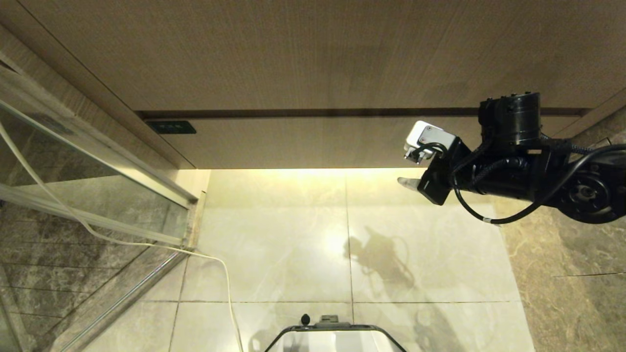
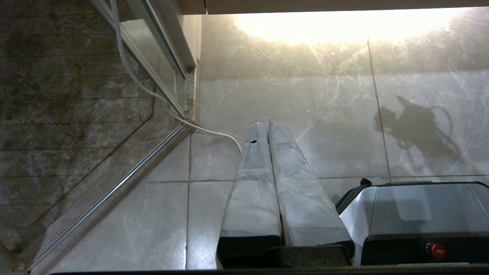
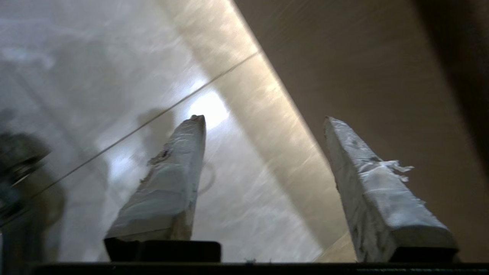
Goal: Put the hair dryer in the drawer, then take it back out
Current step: Pull open the drawer
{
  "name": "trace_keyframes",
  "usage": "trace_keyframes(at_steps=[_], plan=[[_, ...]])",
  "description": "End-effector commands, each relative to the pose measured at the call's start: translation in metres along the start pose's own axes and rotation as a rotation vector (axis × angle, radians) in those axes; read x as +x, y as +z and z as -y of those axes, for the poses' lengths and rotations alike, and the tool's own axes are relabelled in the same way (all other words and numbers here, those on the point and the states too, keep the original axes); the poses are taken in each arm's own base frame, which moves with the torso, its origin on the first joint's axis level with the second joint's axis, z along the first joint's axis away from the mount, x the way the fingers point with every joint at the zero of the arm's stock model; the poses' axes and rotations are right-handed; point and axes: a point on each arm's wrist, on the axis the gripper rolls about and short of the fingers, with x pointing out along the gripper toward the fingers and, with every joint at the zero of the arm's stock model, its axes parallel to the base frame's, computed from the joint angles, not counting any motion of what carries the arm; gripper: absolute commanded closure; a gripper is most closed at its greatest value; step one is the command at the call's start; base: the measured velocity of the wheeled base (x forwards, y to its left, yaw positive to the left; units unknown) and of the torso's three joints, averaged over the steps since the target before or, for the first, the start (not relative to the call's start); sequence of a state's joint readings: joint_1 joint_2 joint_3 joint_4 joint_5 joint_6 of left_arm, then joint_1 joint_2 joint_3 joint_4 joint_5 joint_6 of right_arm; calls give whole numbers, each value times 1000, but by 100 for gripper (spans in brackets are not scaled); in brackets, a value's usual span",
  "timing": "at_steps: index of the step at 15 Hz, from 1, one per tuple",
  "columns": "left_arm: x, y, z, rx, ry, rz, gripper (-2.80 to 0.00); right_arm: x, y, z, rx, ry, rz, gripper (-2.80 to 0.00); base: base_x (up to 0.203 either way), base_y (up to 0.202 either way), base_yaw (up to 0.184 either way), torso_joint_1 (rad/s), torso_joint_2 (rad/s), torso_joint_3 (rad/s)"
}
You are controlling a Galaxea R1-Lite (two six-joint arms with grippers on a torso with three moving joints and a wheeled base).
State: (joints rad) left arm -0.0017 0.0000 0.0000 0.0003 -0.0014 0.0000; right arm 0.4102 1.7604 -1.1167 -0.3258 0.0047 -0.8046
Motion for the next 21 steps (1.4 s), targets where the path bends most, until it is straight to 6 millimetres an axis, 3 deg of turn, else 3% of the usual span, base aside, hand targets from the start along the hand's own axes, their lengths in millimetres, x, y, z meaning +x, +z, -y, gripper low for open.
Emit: trace_keyframes(at_steps=[1, 3, 6, 15, 21], plan=[[0, 0, 0, 0, 0, -1, 0, 7, 0, -1, -67, -111, 105, -280, 0, 0, 0, 0, 0, 0], [0, 0, 0, 0, 0, -1, 0, 6, -4, 0, -178, -194, 170, -280, 0, 0, 0, 0, 0, 0], [0, 0, 0, 0, 0, -1, 0, 7, -9, 2, -183, -188, 177, -280, 0, 0, 0, 0, 0, 0], [0, 0, 0, 0, 0, -1, 0, 32, -24, 17, -195, -243, 273, -280, 0, 0, 0, 0, 0, 0], [0, 0, 0, 0, 0, -1, 0, 59, -27, 29, -202, -263, 283, -280, 0, 0, 0, 0, 0, 0]])
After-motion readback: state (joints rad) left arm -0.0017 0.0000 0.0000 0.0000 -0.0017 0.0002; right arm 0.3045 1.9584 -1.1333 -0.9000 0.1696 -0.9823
